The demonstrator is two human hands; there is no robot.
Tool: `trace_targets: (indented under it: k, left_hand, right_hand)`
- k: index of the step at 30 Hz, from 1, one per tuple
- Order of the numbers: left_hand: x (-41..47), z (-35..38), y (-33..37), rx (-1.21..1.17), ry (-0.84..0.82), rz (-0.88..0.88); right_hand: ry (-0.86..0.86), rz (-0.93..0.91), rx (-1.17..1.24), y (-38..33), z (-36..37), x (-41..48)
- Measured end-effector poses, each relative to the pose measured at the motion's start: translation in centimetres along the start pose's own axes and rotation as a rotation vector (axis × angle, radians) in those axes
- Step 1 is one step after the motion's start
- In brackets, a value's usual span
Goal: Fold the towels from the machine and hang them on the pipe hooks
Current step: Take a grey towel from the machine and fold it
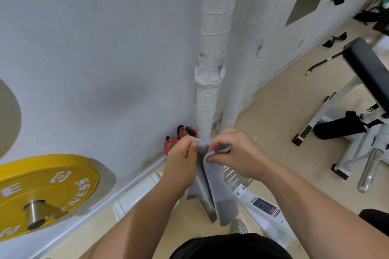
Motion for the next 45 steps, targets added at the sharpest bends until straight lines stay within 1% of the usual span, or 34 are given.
trace_targets:
  k: [2, 3, 6, 10, 14, 16, 19, 21, 23, 27, 29, 30, 32, 34, 36, 38, 41, 43, 45]
  left_hand:
    - [0.0, -0.1, -0.4, -0.022, -0.049, -0.016]
    - [-0.1, 0.1, -0.3, -0.045, -0.097, 0.0]
    - [-1.0, 0.4, 0.4, -0.102, -0.215, 0.052]
    - [-1.4, 0.3, 0.6, -0.113, -0.271, 0.052]
    - [-1.5, 0.2, 0.8, -0.207, -0.327, 0.043]
    - [-1.4, 0.0, 1.0, -0.214, -0.34, 0.074]
    - [-1.1, -0.2, 1.2, -0.221, -0.322, 0.097]
    - [-0.7, -0.6, 1.2, -0.23, -0.273, 0.07]
    - [-0.1, -1.2, 1.1, -0.248, -0.208, 0.018]
    - [1.2, -3.4, 1.5, -0.359, -0.096, -0.026]
    - [2.3, -4.6, 1.5, -0.341, -0.053, -0.006]
    - [2.8, -5.1, 1.5, -0.307, -0.042, 0.009]
    - [3.8, -5.9, 1.4, -0.236, -0.031, 0.035]
    - [4.5, -6.5, 1.6, -0.254, -0.03, 0.04]
    - [4.9, -6.9, 2.2, -0.31, -0.031, 0.062]
    - [5.2, -7.1, 3.3, -0.341, -0.073, 0.118]
    - [5.3, -7.0, 5.6, -0.378, -0.251, 0.187]
    - [5.3, -7.0, 7.1, -0.327, -0.391, 0.224]
    - [5.4, -6.8, 8.6, -0.249, -0.539, 0.256]
  right_hand:
    - [-0.074, -0.003, -0.023, -0.3, 0.8, -0.1]
    - [-0.074, 0.0, -0.029, -0.4, 1.0, 0.0]
    - [0.001, -0.001, -0.066, -0.5, 0.5, 0.1]
    - [0.032, -0.056, -0.143, -1.2, 0.4, 0.0]
    - [0.068, -0.054, -0.131, -1.4, 0.1, 0.0]
    - [0.091, -0.037, -0.129, -1.1, -0.2, 0.2]
    - [0.103, -0.063, -0.138, -1.0, -0.1, 0.3]
    - [0.122, -0.069, -0.119, -1.0, -0.3, 0.2]
    - [0.12, -0.032, -0.115, -0.3, -0.8, 0.2]
    - [0.087, -0.079, -0.322, 1.7, -1.6, -0.3]
    - [0.063, -0.033, -0.374, 2.5, -2.5, -0.3]
    - [0.041, -0.02, -0.36, 2.6, -3.0, 0.0]
    - [0.013, -0.024, -0.298, 2.0, -4.0, 0.7]
    - [0.035, -0.006, -0.178, 0.5, -5.3, 1.7]
    - [0.076, 0.031, 0.052, -0.6, -6.3, 2.5]
    - [0.113, 0.022, 0.26, -1.7, -7.1, 3.0]
    - [0.155, 0.021, 0.507, -3.0, -7.4, 3.1]
    - [0.173, 0.017, 0.597, -3.5, -7.4, 3.1]
    - [0.162, 0.004, 0.637, -4.1, -7.2, 3.1]
Point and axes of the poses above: each hand's wrist, its own x-axis towards the middle knuckle, its own z-axis out of the palm, y = z × x, the point moved 7 cm from there along x, towards the middle knuckle, and after that the axes turned 9 degrees about x, right-handed, at the moved point
